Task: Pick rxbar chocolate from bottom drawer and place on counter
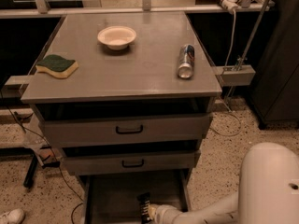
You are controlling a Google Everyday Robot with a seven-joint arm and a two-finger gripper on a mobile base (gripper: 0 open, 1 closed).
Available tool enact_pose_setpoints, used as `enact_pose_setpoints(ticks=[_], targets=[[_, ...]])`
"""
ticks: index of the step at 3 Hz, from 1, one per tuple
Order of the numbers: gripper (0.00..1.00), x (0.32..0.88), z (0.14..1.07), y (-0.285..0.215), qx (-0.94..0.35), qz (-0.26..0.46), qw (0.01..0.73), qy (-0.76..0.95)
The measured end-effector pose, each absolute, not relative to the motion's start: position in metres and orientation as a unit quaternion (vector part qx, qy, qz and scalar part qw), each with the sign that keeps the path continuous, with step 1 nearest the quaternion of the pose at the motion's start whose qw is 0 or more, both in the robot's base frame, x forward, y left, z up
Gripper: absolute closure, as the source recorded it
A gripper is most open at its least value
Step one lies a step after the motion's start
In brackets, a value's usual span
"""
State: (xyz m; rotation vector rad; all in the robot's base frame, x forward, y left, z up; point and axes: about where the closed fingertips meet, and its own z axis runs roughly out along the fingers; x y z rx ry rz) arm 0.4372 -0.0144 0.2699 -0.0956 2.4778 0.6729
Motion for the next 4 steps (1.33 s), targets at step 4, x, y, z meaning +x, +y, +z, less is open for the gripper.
enact_pose_setpoints(ticks=[4], targets=[[1.00, 0.428, 0.381, -0.002, -0.073, 0.225, 0.340, 0.910]])
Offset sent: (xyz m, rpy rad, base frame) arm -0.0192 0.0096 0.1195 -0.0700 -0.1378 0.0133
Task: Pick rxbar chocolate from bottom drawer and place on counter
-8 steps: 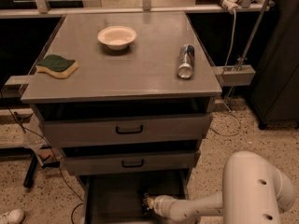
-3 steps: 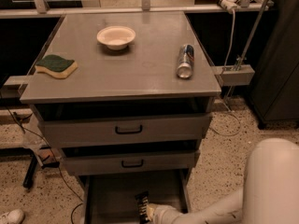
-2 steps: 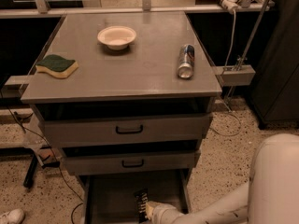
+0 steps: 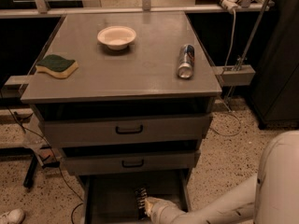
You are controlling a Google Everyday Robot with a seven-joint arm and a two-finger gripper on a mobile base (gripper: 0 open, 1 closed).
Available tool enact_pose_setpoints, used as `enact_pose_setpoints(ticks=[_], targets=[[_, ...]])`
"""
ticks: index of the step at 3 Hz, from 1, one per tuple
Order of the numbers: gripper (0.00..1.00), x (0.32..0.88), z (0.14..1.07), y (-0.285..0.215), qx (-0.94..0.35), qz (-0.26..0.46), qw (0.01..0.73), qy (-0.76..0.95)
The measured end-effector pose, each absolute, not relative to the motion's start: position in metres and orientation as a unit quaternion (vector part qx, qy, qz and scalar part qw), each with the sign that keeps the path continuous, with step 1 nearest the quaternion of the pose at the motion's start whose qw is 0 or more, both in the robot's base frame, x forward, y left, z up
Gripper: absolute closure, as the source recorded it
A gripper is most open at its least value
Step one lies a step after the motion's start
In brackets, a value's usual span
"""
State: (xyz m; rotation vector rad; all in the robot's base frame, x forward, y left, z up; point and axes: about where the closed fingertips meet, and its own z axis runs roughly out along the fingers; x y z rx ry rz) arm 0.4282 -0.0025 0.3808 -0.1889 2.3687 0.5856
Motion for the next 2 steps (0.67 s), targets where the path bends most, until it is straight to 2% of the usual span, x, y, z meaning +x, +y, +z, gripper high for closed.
enact_pose_setpoints(ticks=[2], targets=[[1.00, 0.424, 0.460, 0.003, -0.084, 0.220, 0.389, 0.890]])
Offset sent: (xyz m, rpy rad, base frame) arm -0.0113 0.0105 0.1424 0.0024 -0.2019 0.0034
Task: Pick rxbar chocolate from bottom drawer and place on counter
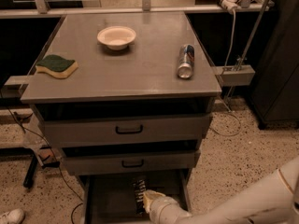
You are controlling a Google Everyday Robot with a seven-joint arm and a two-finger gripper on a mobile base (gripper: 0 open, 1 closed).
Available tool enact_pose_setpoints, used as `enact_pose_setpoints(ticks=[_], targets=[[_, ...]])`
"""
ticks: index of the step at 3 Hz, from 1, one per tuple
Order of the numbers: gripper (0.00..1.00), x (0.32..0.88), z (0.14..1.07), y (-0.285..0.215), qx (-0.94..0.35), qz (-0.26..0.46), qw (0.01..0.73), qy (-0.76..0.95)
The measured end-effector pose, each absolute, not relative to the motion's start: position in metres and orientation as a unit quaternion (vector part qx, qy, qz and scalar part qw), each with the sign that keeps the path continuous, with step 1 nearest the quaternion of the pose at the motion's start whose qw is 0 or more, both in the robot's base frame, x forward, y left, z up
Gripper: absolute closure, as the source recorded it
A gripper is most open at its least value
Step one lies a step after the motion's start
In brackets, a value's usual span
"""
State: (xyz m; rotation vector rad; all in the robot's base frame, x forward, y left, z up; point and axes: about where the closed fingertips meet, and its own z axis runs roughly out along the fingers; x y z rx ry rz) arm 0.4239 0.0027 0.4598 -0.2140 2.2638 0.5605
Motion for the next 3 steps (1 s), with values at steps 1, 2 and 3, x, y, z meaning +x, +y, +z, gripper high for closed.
enact_pose_setpoints(ticks=[1, 2, 3], targets=[[1.00, 0.422, 0.504, 0.005, -0.097, 0.215, 0.415, 0.879], [1.00, 0.429, 0.543, 0.011, -0.122, 0.212, 0.439, 0.864], [1.00, 0.429, 0.550, 0.010, -0.121, 0.215, 0.442, 0.862]])
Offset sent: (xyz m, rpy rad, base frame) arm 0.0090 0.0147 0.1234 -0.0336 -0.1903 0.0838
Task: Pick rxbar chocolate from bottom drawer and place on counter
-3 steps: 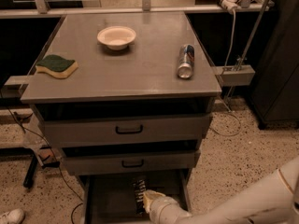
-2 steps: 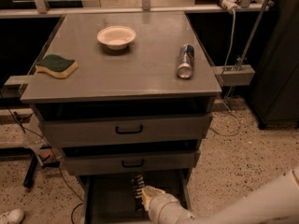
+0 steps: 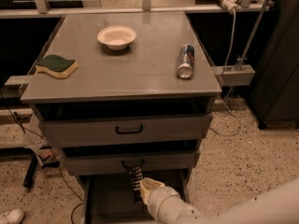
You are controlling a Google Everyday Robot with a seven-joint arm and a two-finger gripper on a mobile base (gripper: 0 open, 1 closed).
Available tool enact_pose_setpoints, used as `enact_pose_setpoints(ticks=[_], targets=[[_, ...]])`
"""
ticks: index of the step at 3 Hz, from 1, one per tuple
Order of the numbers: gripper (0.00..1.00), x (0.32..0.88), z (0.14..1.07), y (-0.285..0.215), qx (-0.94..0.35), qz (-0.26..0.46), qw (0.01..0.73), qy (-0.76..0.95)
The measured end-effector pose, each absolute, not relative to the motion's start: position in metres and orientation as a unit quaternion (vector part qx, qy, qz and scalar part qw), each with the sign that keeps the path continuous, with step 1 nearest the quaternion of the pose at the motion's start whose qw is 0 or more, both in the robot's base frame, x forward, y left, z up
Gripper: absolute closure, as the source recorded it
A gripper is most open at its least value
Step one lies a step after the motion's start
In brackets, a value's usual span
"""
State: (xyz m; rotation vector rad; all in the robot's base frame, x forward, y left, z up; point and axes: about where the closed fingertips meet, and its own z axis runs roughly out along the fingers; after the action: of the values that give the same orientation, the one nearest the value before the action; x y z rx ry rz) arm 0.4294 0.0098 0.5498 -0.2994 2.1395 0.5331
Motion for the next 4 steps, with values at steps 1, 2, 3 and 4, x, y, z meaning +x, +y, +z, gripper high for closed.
enact_pose_setpoints(ticks=[1, 2, 3, 4], targets=[[1.00, 0.425, 0.585, 0.009, -0.121, 0.220, 0.451, 0.857], [1.00, 0.428, 0.643, 0.009, -0.138, 0.207, 0.481, 0.841], [1.00, 0.437, 0.697, 0.012, -0.159, 0.189, 0.507, 0.826], [1.00, 0.437, 0.697, 0.012, -0.160, 0.189, 0.508, 0.825]])
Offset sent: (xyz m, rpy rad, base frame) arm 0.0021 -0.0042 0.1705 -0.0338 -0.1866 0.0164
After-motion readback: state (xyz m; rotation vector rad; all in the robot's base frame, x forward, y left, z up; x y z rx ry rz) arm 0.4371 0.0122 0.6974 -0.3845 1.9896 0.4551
